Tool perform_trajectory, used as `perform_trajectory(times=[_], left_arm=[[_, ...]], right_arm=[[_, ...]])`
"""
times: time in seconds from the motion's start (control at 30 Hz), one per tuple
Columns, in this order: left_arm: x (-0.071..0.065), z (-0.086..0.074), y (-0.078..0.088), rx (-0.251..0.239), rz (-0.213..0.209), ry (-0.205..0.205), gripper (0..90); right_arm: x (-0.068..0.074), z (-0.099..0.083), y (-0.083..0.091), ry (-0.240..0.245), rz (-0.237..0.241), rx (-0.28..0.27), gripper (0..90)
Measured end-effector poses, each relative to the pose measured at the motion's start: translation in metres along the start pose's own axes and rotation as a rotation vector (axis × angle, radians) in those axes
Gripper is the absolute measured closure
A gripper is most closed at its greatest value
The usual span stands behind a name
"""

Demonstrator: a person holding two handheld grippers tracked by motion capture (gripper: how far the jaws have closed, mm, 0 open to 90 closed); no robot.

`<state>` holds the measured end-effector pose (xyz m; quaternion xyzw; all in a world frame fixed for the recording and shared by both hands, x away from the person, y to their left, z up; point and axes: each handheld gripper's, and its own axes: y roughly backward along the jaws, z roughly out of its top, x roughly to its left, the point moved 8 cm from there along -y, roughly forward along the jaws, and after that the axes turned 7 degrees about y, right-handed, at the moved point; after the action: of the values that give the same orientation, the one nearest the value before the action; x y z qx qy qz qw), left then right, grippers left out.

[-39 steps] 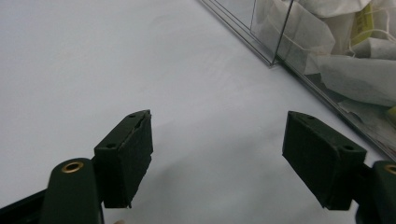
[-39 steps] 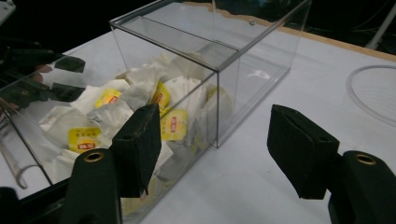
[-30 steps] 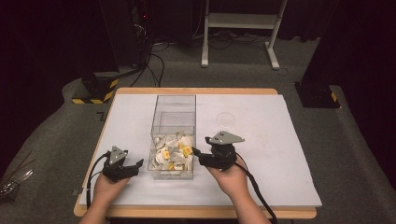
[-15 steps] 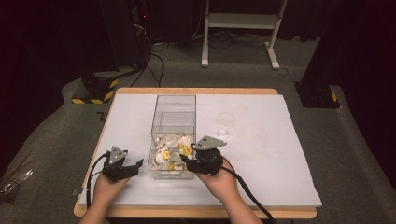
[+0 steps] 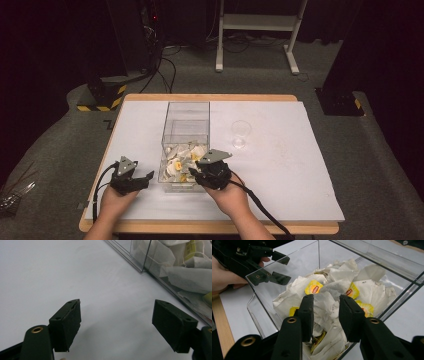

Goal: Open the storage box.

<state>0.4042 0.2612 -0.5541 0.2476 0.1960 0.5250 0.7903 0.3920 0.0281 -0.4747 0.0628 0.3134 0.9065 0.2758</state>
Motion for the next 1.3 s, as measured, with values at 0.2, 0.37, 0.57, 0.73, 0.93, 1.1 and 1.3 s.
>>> perform_trajectory(times=[0.2,0.37,0.57,0.73,0.93,1.1,1.3], left_arm=[[0.0,0.0,0.0,0.0,-0.002,0.002,23.6],[0.0,0.0,0.0,-0.002,-0.002,-0.002,23.6],[-0.001,0.0,0.0,0.002,-0.003,-0.008,23.8],[-0.001,0.0,0.0,0.003,-0.003,-0.011,23.8],[-0.001,-0.001,-0.001,0.012,-0.006,-0.011,23.9],[-0.001,0.0,0.0,0.009,-0.004,-0.015,23.9],[-0.002,0.0,0.0,0.004,-0.002,-0.024,23.9]], right_arm=[[0.001,0.0,-0.004,0.014,-0.013,0.027,69.5],[0.001,-0.001,-0.007,0.018,-0.02,0.038,73.7],[0.002,-0.005,-0.012,0.022,-0.023,0.06,77.8],[0.001,-0.005,-0.013,0.012,-0.024,0.058,86.2],[-0.001,-0.001,-0.005,0.016,-0.033,0.029,87.5],[-0.005,0.005,0.004,0.013,-0.049,-0.006,87.6],[-0.009,0.011,0.013,0.008,-0.057,-0.042,87.6]])
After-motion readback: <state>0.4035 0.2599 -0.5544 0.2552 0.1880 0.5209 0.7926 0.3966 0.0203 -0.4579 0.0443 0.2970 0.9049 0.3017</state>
